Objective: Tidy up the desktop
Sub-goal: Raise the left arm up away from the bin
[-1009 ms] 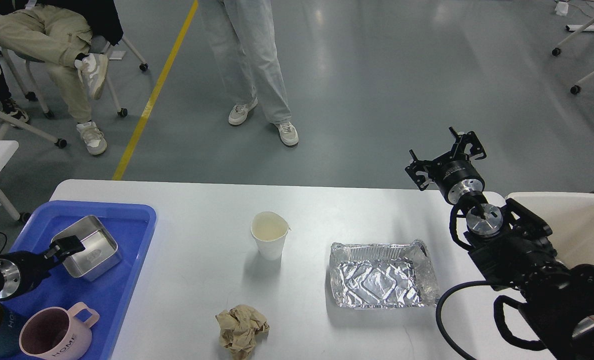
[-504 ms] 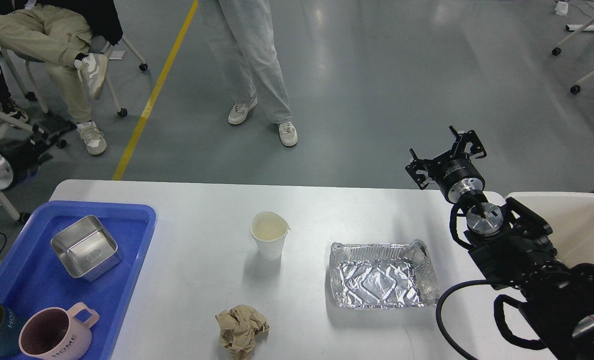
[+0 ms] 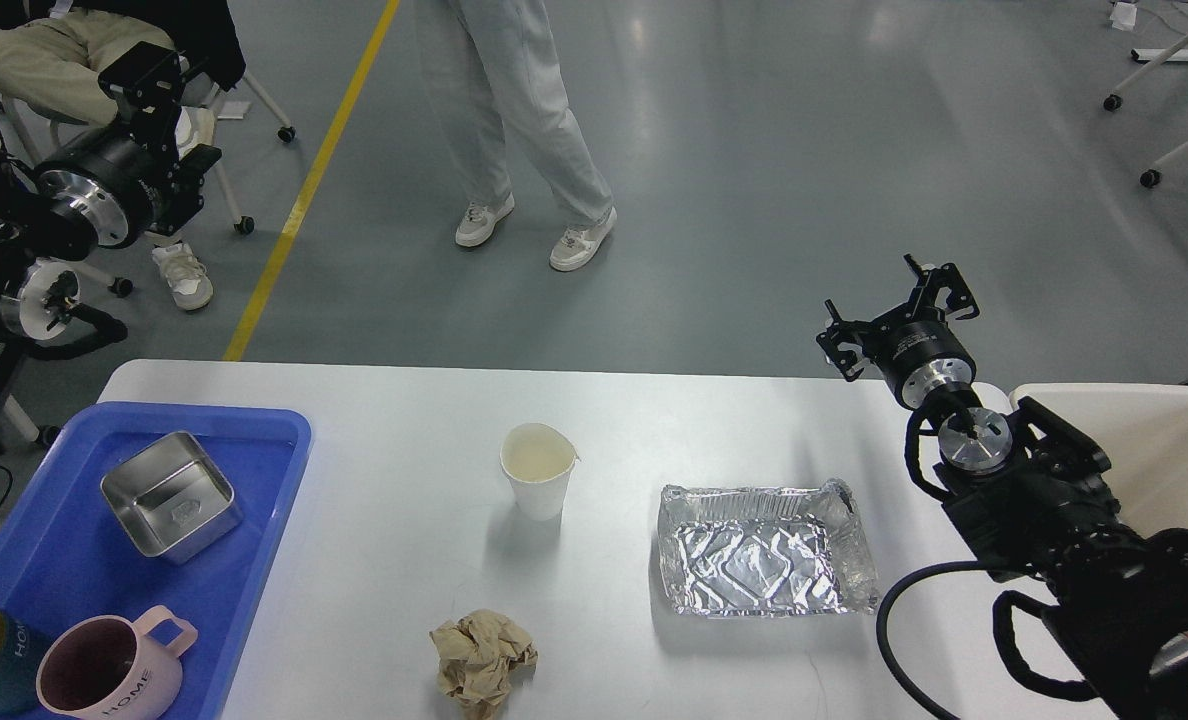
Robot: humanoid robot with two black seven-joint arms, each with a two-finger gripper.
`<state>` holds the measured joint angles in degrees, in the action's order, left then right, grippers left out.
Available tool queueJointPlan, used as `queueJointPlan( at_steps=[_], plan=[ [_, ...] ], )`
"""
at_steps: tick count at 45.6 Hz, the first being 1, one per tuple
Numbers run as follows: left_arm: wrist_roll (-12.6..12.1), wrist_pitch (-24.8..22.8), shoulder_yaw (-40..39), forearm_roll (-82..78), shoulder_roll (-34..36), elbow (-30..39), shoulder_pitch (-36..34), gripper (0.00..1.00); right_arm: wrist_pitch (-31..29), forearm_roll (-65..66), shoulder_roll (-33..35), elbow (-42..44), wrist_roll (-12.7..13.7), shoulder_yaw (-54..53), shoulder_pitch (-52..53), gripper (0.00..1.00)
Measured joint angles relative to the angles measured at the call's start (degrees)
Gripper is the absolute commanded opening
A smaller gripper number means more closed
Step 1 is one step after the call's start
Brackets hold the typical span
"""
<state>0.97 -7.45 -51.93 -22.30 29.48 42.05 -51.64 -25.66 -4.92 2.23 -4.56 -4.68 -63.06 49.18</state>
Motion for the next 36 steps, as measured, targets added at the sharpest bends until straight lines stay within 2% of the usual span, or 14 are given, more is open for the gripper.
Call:
queueJointPlan(
  at_steps=[9, 13, 18, 32, 36],
  plan=[
    [6.5, -0.1, -1.3, 11.0, -3.1, -5.2, 0.0, 0.96, 0.0, 0.0, 1.1, 0.0, 0.0, 0.0, 0.4, 1.00],
    [8.5, -0.2, -3.0, 14.4, -4.4, -6.2, 0.5, 0.97, 0.1, 0.0, 1.4, 0.0, 0.0, 0.0, 0.6, 1.00],
    [9.1, -0.6, -5.5, 18.6, -5.8, -6.8, 2.1, 0.97, -0.1, 0.0, 2.1, 0.0, 0.0, -0.1, 0.7, 1.00],
    [8.7, -5.1, -10.6, 24.4, -10.1, -7.8, 5.7, 0.97, -1.1, -0.1, 4.5, -0.3, 0.0, -0.3, 0.8, 1.00],
    [8.7, -6.1, -10.8, 24.4, -10.6, -8.5, 6.1, 0.97, -4.9, 0.0, 6.2, -1.2, 0.0, -0.1, 0.0, 1.00]
  ],
)
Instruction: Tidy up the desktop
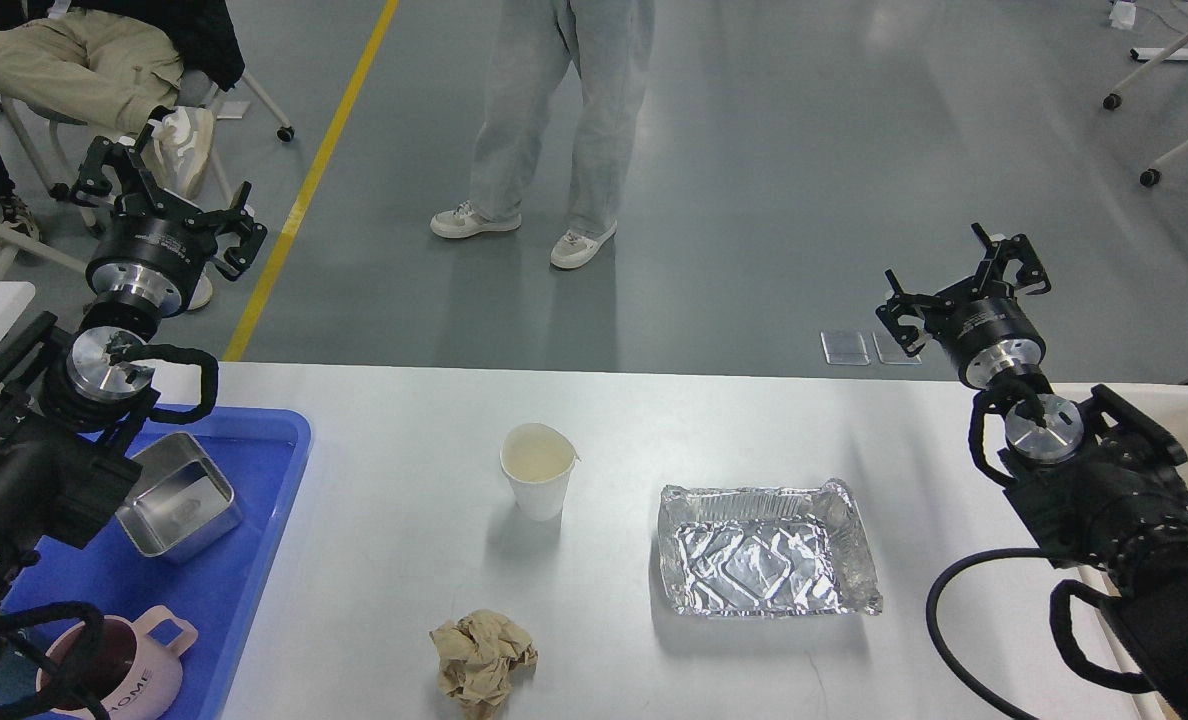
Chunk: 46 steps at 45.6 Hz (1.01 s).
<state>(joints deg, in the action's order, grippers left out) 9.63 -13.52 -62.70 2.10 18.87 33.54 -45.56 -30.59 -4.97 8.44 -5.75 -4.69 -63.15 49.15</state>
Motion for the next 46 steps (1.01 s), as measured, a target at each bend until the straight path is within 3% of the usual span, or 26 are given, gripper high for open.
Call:
queueJointPlan(
  at_steps=[14, 29, 35, 46],
  plan=[
    [-0.1, -2.5, -1.9, 0.7, -0.7, -0.2, 1.5, 0.97, -2.7, 2.5, 0.9, -0.3, -0.4, 5.4, -2.2, 1.00],
    [-0.1, -3.7, -2.1, 1.2, -0.7, -0.2, 2.6, 0.97, -3.8, 7.4, 6.4, -3.1, -7.6, 30.1, -0.8, 1.00],
    [-0.1, -4.8, -2.3, 1.3, -0.7, -0.2, 2.9, 0.97, -5.9, 9.6, 16.0, -13.9, -9.6, 40.1, -0.7, 1.00],
    [-0.1, -6.5, -3.3, 1.5, -0.7, -0.2, 3.9, 0.97, -4.1, 28.3, 39.0, -46.2, -13.0, 44.0, -2.4, 1.00]
  ],
)
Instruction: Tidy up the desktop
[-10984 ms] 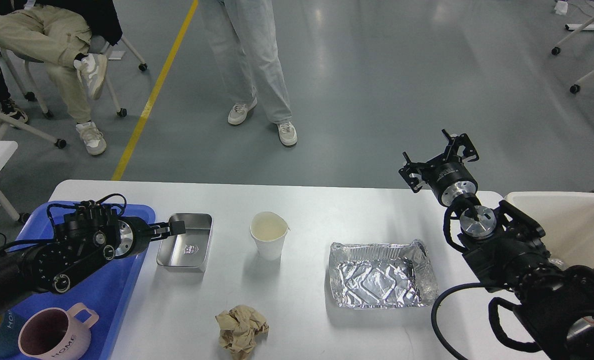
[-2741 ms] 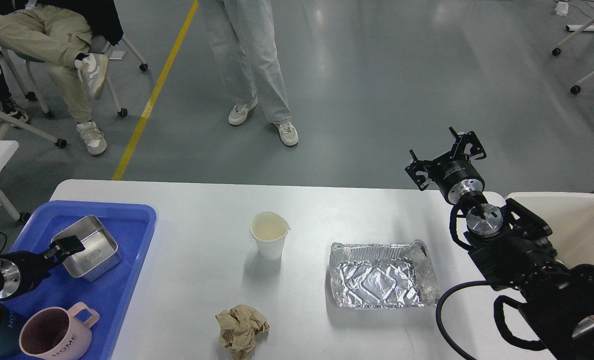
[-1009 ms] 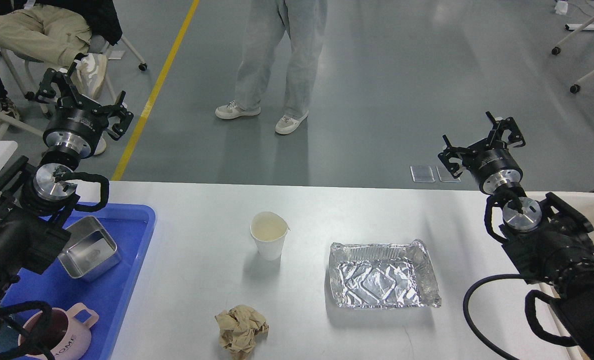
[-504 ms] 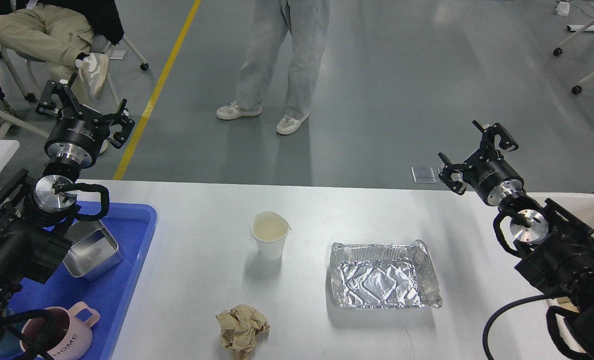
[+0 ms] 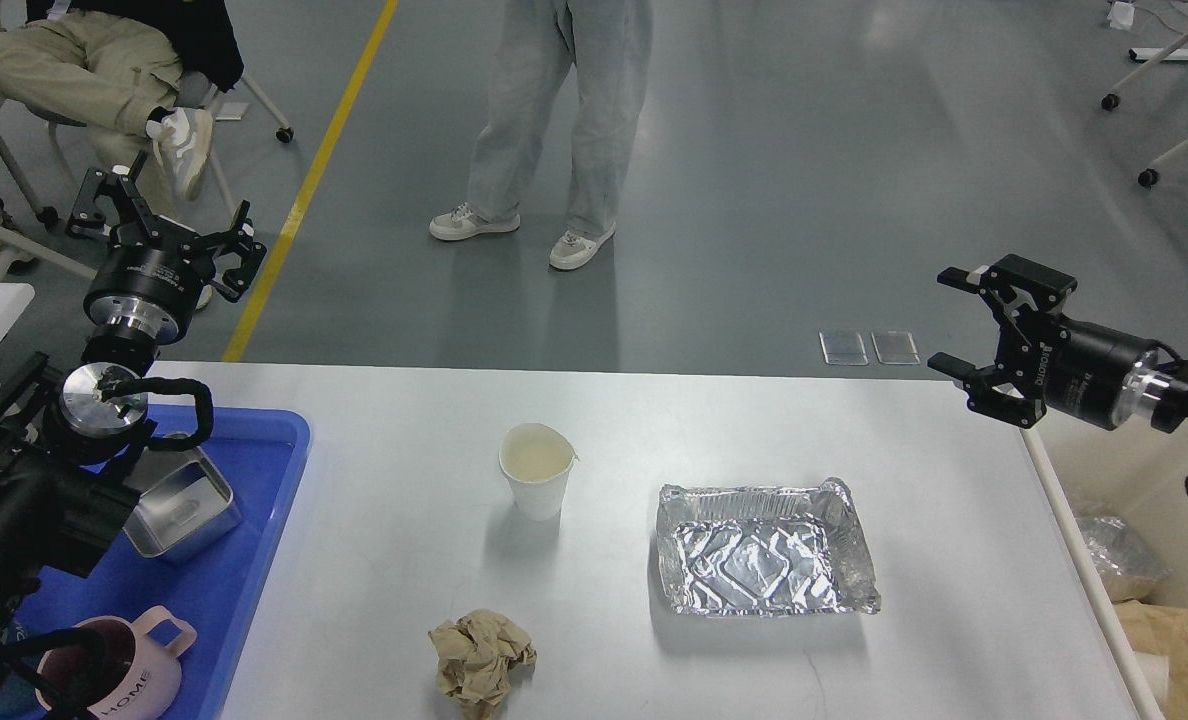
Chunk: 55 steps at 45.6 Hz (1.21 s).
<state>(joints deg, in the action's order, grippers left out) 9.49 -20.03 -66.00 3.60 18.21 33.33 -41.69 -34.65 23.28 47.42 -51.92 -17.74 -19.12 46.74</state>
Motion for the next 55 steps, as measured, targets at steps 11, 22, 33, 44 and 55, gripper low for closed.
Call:
queueJointPlan(
  at_steps=[11, 22, 33, 44, 55],
  plan=[
    [-0.1, -1.2, 0.0, 0.0, 0.0, 0.0, 2.0, 0.97, 2.6, 17.7, 19.0, -21.2, -0.1, 1.0, -2.1, 1.00],
    [0.0, -1.6, -0.1, 0.0, 0.0, 0.0, 2.5, 0.97, 2.7, 29.0, 36.2, -34.6, -0.1, 0.8, -2.2, 1.00],
    [0.0, -1.7, -0.1, 0.0, 0.0, 0.1, 2.6, 0.97, 2.4, 32.8, 46.8, -40.8, 0.0, 0.0, -1.2, 1.00],
    [0.0, -1.7, 0.1, -0.1, 0.2, 0.1, 2.7, 0.97, 2.1, 33.4, 53.9, -44.8, -0.1, -1.3, 1.2, 1.00],
    [-0.1, -1.7, 0.1, -0.1, 0.5, 0.1, 3.2, 0.97, 2.0, 34.3, 55.1, -45.8, -0.1, -1.7, 1.4, 1.00]
  ],
)
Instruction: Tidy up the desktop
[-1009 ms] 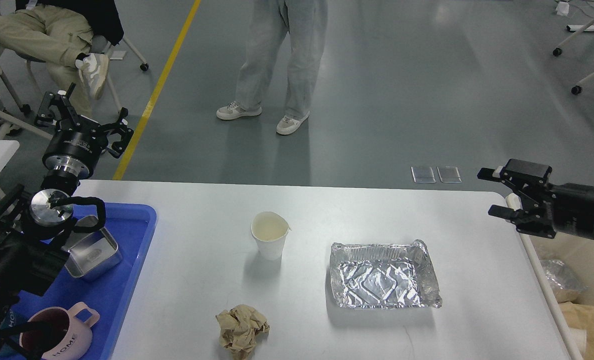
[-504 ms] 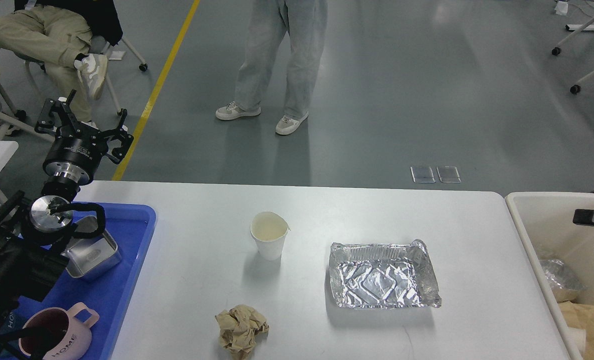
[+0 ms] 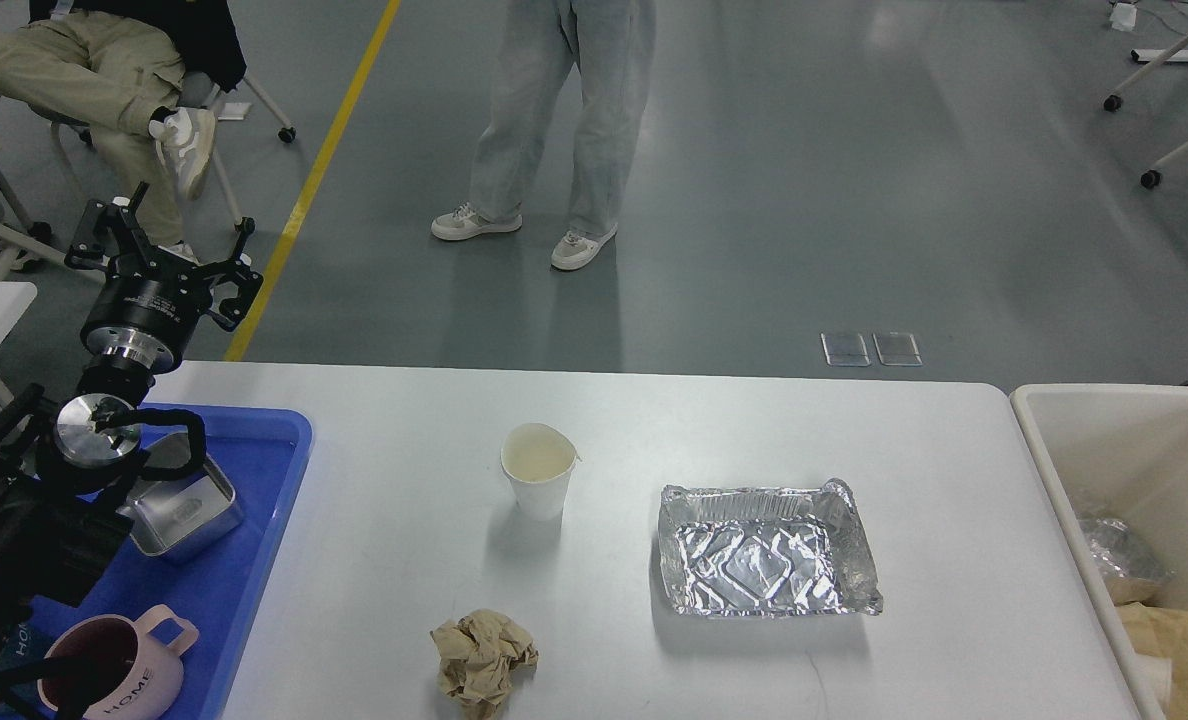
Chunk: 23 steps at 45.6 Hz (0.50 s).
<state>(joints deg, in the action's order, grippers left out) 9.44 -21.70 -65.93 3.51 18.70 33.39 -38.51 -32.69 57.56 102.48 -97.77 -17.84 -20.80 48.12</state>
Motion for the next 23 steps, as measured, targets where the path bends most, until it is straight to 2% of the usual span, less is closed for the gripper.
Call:
queueJointPlan(
  at_steps=[9, 16, 23],
  plan=[
    [0.0, 0.1, -0.1, 0.0, 0.0, 0.0, 0.1, 0.97, 0.1, 2.2, -5.1, 0.5, 0.0, 0.4, -0.5, 1.00],
    [0.1, 0.2, -0.1, 0.0, 0.0, 0.0, 0.2, 0.97, 1.0, 6.6, -13.2, 3.0, 0.0, 1.0, -2.3, 1.00],
    [0.1, 0.2, -0.1, 0.0, 0.1, 0.0, 0.4, 0.97, 2.2, 9.8, -22.7, 9.1, 0.1, 2.0, -3.3, 1.00]
  ],
)
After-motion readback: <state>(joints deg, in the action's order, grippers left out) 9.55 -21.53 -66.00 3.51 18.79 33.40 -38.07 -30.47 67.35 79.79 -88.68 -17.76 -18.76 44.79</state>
